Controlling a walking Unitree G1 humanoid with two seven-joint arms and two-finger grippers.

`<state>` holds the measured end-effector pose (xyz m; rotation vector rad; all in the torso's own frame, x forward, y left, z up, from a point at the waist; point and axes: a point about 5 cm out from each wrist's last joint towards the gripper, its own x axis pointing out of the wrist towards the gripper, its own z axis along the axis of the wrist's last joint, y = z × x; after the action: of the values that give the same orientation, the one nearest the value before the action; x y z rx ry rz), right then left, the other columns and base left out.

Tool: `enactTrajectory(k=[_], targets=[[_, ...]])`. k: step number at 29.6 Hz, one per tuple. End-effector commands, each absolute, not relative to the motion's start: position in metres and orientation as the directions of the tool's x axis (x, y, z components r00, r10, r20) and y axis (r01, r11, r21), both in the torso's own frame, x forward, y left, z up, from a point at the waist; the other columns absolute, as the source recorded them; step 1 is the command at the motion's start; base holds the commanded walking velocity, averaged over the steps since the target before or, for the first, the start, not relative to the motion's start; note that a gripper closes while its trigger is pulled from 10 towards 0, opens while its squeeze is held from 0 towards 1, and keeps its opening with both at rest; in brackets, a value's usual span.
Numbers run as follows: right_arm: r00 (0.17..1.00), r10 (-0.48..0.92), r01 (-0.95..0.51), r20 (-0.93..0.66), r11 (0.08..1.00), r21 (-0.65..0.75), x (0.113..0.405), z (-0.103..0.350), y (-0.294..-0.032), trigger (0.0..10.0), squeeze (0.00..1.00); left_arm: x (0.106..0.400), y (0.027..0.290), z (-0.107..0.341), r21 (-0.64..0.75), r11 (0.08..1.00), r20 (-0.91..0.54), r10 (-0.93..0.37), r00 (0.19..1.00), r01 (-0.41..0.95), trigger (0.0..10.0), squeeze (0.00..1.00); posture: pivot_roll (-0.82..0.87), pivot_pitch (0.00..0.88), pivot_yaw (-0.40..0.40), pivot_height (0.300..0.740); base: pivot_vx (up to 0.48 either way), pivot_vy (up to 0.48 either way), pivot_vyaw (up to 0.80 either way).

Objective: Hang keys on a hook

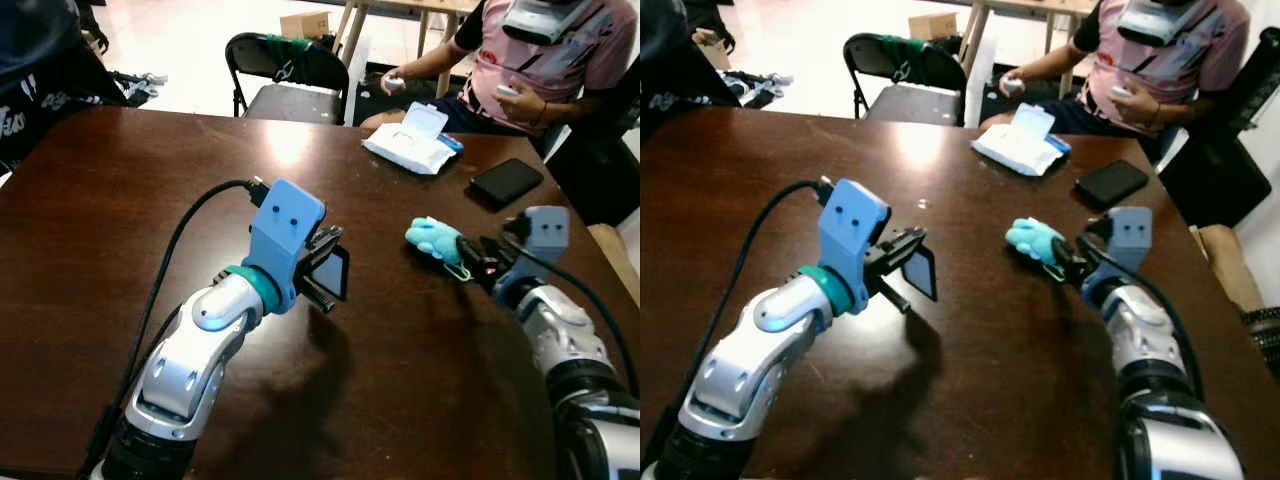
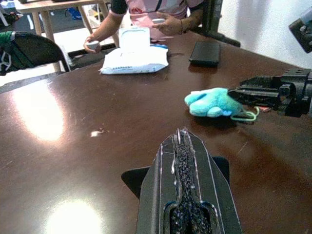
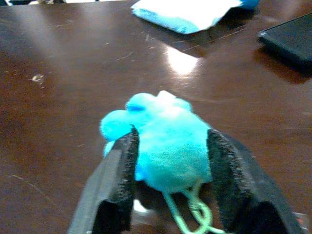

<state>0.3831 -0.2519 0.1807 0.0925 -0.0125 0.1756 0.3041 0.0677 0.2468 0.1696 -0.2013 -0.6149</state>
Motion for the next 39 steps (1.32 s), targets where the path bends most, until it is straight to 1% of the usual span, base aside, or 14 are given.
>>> enactTrajectory(k=[1,15,20,21,22,24,29,32,34,39], targets=[[0.981,0.194,-0.191,-0.027,0.978,0.078,0.384,0.174,-0.247,10.0,1.00,0.303,0.067,0.245,0.215,0.804,0.131,-0.586,0.800,0.554,10.0,0.00,0.07,0.175,0.046,0.740,0.000,0.000,0.00],[0.977,0.204,-0.202,-0.054,0.978,0.052,0.385,0.175,-0.247,10.0,1.00,0.303,0.066,0.244,0.211,0.803,0.132,-0.588,0.798,0.557,10.0,0.00,0.07,0.170,0.046,0.740,0.000,0.000,0.00],[0.977,0.211,-0.210,-0.012,0.976,0.051,0.395,0.195,-0.238,10.0,1.00,0.304,0.066,0.245,0.212,0.803,0.132,-0.588,0.798,0.557,10.0,0.00,0.07,0.172,0.046,0.740,0.000,0.000,0.00],[0.978,0.208,-0.207,-0.018,0.977,0.044,0.398,0.197,-0.232,10.0,0.00,0.304,0.066,0.245,0.213,0.803,0.132,-0.588,0.798,0.557,10.0,0.00,0.07,0.174,0.045,0.740,0.000,0.000,0.00],[0.978,0.208,-0.207,-0.018,0.977,0.044,0.398,0.197,-0.232,10.0,0.00,0.304,0.066,0.245,0.213,0.803,0.132,-0.588,0.798,0.557,10.0,0.00,0.07,0.174,0.045,0.740,0.000,0.000,0.00],[0.978,0.203,-0.202,-0.035,0.979,0.033,0.401,0.196,-0.223,10.0,0.00,0.304,0.065,0.245,0.215,0.803,0.132,-0.587,0.799,0.555,10.0,0.00,0.08,0.175,0.043,0.740,0.000,0.000,0.00],[0.978,0.205,-0.205,-0.047,0.979,0.023,0.402,0.194,-0.217,10.0,0.00,0.304,0.064,0.245,0.212,0.805,0.133,-0.586,0.800,0.554,10.0,0.00,0.08,0.176,0.042,0.740,0.000,0.000,0.00],[0.979,0.200,-0.199,-0.051,0.980,0.012,0.402,0.194,-0.220,10.0,0.00,0.303,0.062,0.246,0.208,0.801,0.135,-0.591,0.795,0.561,10.0,0.00,0.08,0.172,0.047,0.740,0.000,0.000,0.00],[0.981,0.184,-0.185,-0.068,0.983,-0.005,0.399,0.190,-0.229,10.0,0.00,0.305,0.055,0.250,0.217,0.786,0.143,-0.613,0.777,0.580,10.0,0.00,0.07,0.167,0.058,0.740,0.000,0.000,0.00],[0.981,0.174,-0.176,-0.084,0.984,-0.015,0.396,0.186,-0.235,10.0,0.00,0.306,0.051,0.253,0.220,0.776,0.148,-0.626,0.766,0.592,10.0,0.00,0.06,0.161,0.059,0.740,0.000,0.000,0.00]])
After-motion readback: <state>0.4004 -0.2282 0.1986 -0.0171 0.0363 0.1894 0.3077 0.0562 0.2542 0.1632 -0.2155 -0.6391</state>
